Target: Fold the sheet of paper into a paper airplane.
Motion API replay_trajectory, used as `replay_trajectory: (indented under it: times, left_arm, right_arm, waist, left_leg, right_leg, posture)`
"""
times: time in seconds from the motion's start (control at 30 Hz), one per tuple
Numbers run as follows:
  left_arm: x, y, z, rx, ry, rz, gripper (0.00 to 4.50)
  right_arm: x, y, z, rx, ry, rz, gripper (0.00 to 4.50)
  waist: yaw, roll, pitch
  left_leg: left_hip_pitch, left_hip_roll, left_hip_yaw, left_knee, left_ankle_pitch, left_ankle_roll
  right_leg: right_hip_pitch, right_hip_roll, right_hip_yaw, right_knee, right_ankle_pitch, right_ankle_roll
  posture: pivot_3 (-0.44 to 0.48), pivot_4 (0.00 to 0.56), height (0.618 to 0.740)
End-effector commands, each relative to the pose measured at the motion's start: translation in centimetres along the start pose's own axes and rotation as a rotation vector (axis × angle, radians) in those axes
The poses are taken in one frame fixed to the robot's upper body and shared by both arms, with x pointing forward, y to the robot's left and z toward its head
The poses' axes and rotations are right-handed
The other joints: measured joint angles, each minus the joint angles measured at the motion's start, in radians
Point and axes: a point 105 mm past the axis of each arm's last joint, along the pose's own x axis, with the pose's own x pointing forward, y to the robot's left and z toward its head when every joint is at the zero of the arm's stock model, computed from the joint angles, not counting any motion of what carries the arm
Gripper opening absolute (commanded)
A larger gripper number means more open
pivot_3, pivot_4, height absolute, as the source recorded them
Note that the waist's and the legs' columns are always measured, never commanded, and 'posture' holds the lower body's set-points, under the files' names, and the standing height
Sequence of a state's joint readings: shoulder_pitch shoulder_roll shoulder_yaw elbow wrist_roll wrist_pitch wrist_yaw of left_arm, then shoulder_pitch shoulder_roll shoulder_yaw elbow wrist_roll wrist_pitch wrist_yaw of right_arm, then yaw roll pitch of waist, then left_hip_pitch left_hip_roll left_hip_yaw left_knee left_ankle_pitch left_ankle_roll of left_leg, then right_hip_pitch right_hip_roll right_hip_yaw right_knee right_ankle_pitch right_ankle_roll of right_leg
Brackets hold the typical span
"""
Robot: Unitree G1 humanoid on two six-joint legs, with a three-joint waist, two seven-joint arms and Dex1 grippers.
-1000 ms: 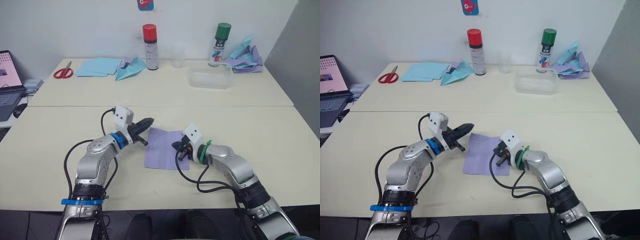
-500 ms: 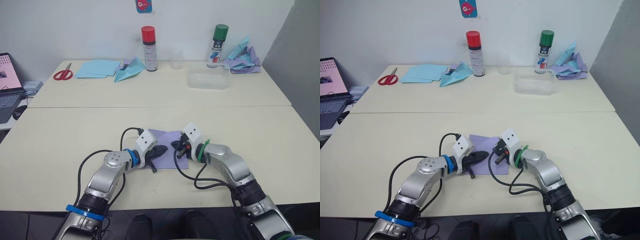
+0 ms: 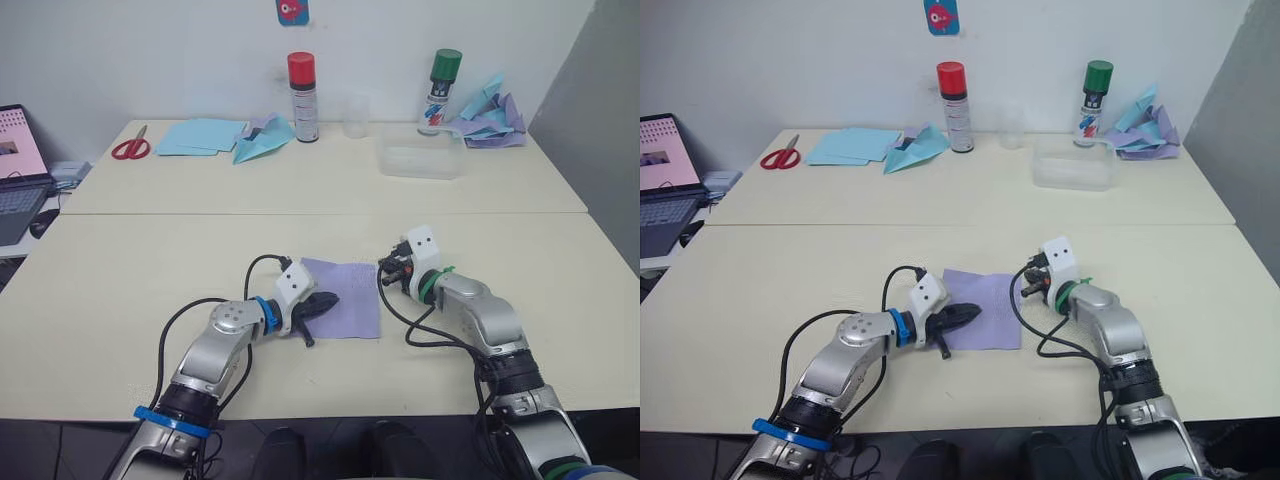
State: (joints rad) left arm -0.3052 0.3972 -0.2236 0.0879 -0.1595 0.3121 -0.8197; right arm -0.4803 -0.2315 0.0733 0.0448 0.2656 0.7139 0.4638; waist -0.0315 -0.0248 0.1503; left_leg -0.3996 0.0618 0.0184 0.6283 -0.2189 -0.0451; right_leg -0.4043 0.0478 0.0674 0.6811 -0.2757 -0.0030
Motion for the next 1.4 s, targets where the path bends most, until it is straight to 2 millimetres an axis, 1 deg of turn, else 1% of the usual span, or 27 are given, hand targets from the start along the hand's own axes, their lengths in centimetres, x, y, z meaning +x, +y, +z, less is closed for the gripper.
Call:
replay_trajectory:
  times: [0.03,0.07,0.17,0.2,0.23,0.33,0.37,0.53,0.57,0.67,0.73,0.83,1.03,1.13,1.27,1.37,1.4]
  left_arm:
    - [0.0,-0.3,-2.4,-0.054,0.076,-0.002,0.0]
    - [0.0,-0.3,-2.4,-0.054,0.076,-0.003,0.0]
    - [0.0,-0.4,-2.4,-0.053,0.076,-0.005,0.0]
    - [0.0,-0.4,-2.4,-0.053,0.076,-0.005,0.0]
    - [0.0,-0.4,-2.4,-0.053,0.076,-0.005,0.0]
    - [0.0,-0.4,-2.4,-0.055,0.075,-0.003,0.0]
    - [-0.1,-0.4,-2.4,-0.055,0.075,-0.001,0.0]
    - [-0.1,-0.5,-2.5,-0.058,0.075,0.002,0.0]
    - [-0.1,-0.5,-2.5,-0.058,0.075,0.002,0.0]
    - [-0.1,-0.6,-2.5,-0.058,0.074,0.004,0.0]
    - [0.0,-0.6,-2.5,-0.056,0.074,0.005,0.0]
    - [0.0,-0.6,-2.5,-0.054,0.073,0.006,0.0]
    - [0.2,-0.6,-2.4,-0.047,0.071,0.008,0.0]
    - [0.2,-0.5,-2.4,-0.046,0.069,0.012,0.0]
    - [0.1,-0.4,-2.5,-0.046,0.07,0.02,0.0]
    - [0.0,-0.3,-2.6,-0.047,0.071,0.024,0.0]
    - [0.0,-0.3,-2.6,-0.047,0.071,0.024,0.0]
  right_arm:
    - [-0.8,0.6,1.9,0.054,-0.038,0.061,1.4]
    - [-0.9,0.6,1.8,0.071,-0.027,0.065,1.52]
    - [-0.8,0.5,1.0,0.061,0.041,0.065,2.51]
    - [-0.8,0.4,0.7,0.043,0.06,0.058,2.99]
    - [-0.7,0.4,0.5,0.028,0.072,0.055,3.22]
    - [-0.3,0.4,-0.2,-0.052,0.111,0.04,4.29]
    - [-0.1,0.5,-0.5,-0.059,0.124,0.033,4.45]
    - [0.7,2.0,-1.7,-0.115,0.172,0.063,4.45]
    - [0.8,2.3,-2.0,-0.149,0.187,0.071,4.45]
    - [1.0,2.6,-2.9,-0.208,0.221,0.083,4.45]
    - [1.1,2.8,-3.2,-0.194,0.234,0.089,4.45]
    - [1.2,2.8,-3.4,-0.195,0.242,0.092,4.45]
    - [1.9,3.9,-3.3,-0.184,0.242,0.155,4.45]
    - [2.0,4.4,-2.7,-0.142,0.218,0.177,3.93]
    - [2.1,4.5,-1.8,-0.093,0.178,0.184,2.51]
    - [2.0,4.1,-1.3,-0.086,0.16,0.171,1.3]
    - [2.0,4.0,-1.3,-0.085,0.157,0.167,1.06]
  waist:
    - [0.0,0.0,0.0]
    - [0.0,0.0,0.0]
    - [0.0,0.0,0.0]
    - [0.0,0.0,0.0]
    - [0.0,0.0,0.0]
    - [-0.001,0.0,0.0]
    - [-0.001,0.0,0.0]
    - [-0.003,0.0,0.0]
    - [-0.004,0.0,0.0]
    - [-0.005,-0.001,0.0]
    - [-0.006,-0.001,-0.001]
    - [-0.006,-0.002,-0.001]
    - [-0.009,-0.005,-0.005]
    - [-0.011,-0.005,-0.005]
    - [-0.011,-0.005,-0.004]
    - [-0.011,-0.005,-0.004]
    - [-0.011,-0.005,-0.004]
  left_leg:
    - [0.0,0.0,0.0,0.0,0.0,0.0]
    - [0.0,0.0,0.0,0.0,0.0,0.0]
    - [0.0,0.0,0.001,0.0,0.0,0.0]
    - [0.0,0.0,0.002,0.0,0.0,0.0]
    - [0.0,0.0,0.002,0.0,0.0,0.0]
    - [0.0,0.0,0.003,0.0,0.0,0.0]
    - [0.0,0.0,0.003,0.0,0.0,0.0]
    - [0.001,0.0,0.004,0.0,0.0,0.0]
    - [0.001,0.0,0.004,0.0,0.0,0.0]
    - [0.001,0.001,0.005,0.0,0.0,0.0]
    - [0.002,0.001,0.005,0.0,0.0,0.0]
    - [0.002,0.001,0.005,0.0,0.0,0.0]
    - [0.003,0.001,0.005,0.0,0.0,0.0]
    - [0.003,0.001,0.005,-0.001,0.0,0.0]
    - [0.003,0.001,0.005,-0.001,0.0,0.0]
    - [0.002,0.001,0.005,-0.001,0.0,0.0]
    - [0.002,0.001,0.005,-0.001,0.0,0.0]
  right_leg:
    - [0.0,0.0,0.001,0.0,0.0,0.0]
    - [0.0,0.0,0.001,0.0,0.0,0.0]
    - [0.0,0.0,0.002,0.0,0.0,0.0]
    - [0.0,0.0,0.002,0.0,0.0,0.0]
    - [-0.001,0.0,0.002,0.0,0.0,0.0]
    - [-0.001,0.0,0.003,0.0,0.0,0.0]
    - [-0.001,0.0,0.003,0.0,0.0,0.0]
    - [-0.001,0.0,0.003,0.0,0.0,0.001]
    - [-0.001,0.0,0.004,0.0,0.0,0.001]
    - [-0.001,0.0,0.004,0.0,0.0,0.001]
    - [-0.001,0.0,0.004,0.0,0.0,0.001]
    - [-0.001,0.0,0.004,0.0,0.0,0.001]
    - [0.0,0.0,0.004,0.0,0.0,0.001]
    - [0.0,0.0,0.004,0.0,0.0,0.001]
    - [-0.001,0.0,0.004,0.0,0.0,0.001]
    - [-0.001,0.0,0.004,0.0,0.0,0.001]
    - [-0.001,0.0,0.004,0.0,0.0,0.001]
  posture:
    - [0.0,0.15,0.74]
    - [0.0,0.15,0.74]
    - [0.0,0.15,0.74]
    - [0.0,0.15,0.74]
    - [0.0,0.15,0.74]
    - [0.0,0.15,0.74]
    - [0.0,0.15,0.74]
    - [0.0,0.15,0.74]
    - [0.0,0.15,0.74]
    - [0.0,0.15,0.74]
    - [0.0,0.15,0.74]
    - [0.0,0.15,0.74]
    - [0.0,0.15,0.74]
    - [0.0,0.15,0.74]
    - [0.0,0.15,0.74]
    - [0.0,0.15,0.74]
    - [0.0,0.15,0.74]
